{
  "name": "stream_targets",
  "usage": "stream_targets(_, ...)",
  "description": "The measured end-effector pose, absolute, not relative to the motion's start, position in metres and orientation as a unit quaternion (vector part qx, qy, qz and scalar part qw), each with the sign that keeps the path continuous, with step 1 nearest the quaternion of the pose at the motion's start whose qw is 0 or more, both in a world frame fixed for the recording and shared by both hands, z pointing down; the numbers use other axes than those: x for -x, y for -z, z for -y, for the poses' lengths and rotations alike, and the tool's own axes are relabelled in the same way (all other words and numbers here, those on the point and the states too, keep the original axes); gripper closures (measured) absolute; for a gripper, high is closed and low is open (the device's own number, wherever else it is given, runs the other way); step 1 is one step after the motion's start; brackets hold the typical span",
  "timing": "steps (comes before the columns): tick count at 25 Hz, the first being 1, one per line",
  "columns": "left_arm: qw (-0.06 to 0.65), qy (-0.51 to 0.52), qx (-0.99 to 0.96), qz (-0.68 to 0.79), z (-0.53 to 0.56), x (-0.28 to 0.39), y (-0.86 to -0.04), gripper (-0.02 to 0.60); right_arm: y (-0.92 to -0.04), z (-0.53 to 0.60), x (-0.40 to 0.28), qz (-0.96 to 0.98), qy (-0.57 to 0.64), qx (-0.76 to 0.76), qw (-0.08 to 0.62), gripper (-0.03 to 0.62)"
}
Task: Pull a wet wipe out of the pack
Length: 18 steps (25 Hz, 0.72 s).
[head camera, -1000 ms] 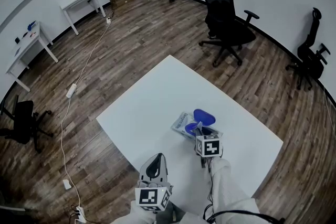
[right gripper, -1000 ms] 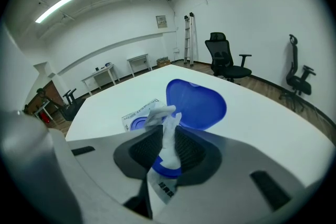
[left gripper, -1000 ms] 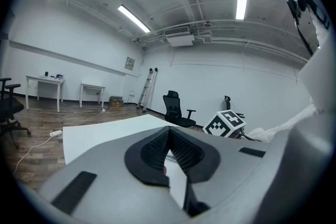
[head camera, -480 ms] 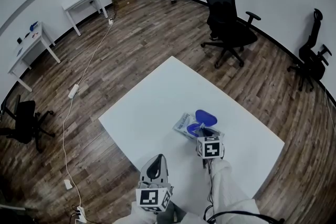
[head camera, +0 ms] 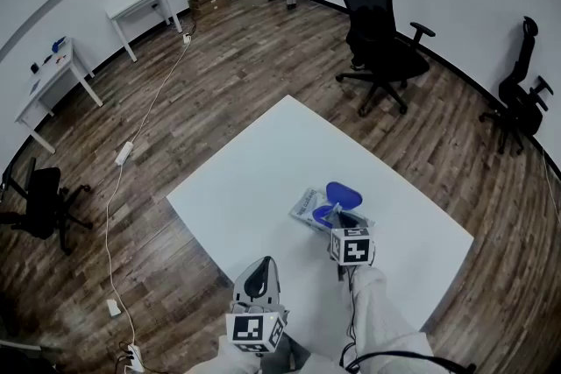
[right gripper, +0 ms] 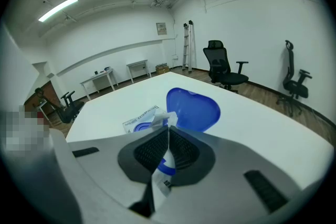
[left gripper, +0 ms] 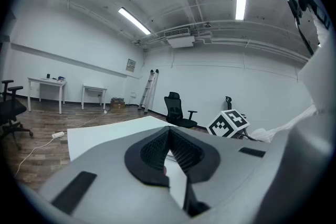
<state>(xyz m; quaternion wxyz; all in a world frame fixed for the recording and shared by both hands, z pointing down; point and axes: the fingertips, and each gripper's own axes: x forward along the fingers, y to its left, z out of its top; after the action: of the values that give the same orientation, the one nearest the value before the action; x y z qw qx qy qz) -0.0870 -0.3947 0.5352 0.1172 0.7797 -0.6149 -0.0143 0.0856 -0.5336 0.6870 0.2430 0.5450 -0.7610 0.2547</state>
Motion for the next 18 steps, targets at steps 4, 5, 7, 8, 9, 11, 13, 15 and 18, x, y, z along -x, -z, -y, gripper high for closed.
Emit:
stream_targets(4, 0.114, 0.016, -0.782, 0.613, 0.392, 0.087, -0.531, 0.584, -0.676, 0.531, -0.085, 0.764, -0.25, -0.549, 0.229, 0.58)
stream_targets(5, 0.113, 0.016, -0.783, 0.612, 0.391, 0.087, -0.53, 0.584, -0.674, 0.53, -0.085, 0.765, -0.249, -0.55, 0.225, 0.58)
stream_targets(7, 0.112, 0.017, -0.784, 0.61, 0.388, 0.086, -0.529, 0.584, -0.668, 0.527, -0.085, 0.766, -0.248, -0.551, 0.217, 0.58)
stream_targets(8, 0.111, 0.017, -0.785, 0.609, 0.388, 0.086, -0.529, 0.584, -0.664, 0.526, -0.084, 0.767, -0.247, -0.552, 0.213, 0.58)
stream_targets(9, 0.111, 0.018, -0.786, 0.608, 0.387, 0.085, -0.528, 0.584, -0.661, 0.525, -0.084, 0.768, -0.246, -0.553, 0.21, 0.58)
stream_targets(11, 0.111, 0.02, -0.787, 0.606, 0.384, 0.084, -0.527, 0.584, -0.655, 0.522, -0.084, 0.769, -0.244, -0.555, 0.204, 0.58)
stream_targets(13, 0.111, 0.022, -0.789, 0.604, 0.381, 0.082, -0.526, 0.584, -0.648, 0.519, -0.086, 0.769, -0.241, -0.558, 0.198, 0.58)
stream_targets(15, 0.109, 0.024, -0.791, 0.601, 0.379, 0.079, -0.525, 0.584, -0.644, 0.516, -0.089, 0.769, -0.238, -0.561, 0.193, 0.58)
stream_targets(18, 0.109, 0.027, -0.794, 0.598, 0.376, 0.077, -0.522, 0.584, -0.628, 0.512, -0.092, 0.77, -0.233, -0.566, 0.182, 0.581)
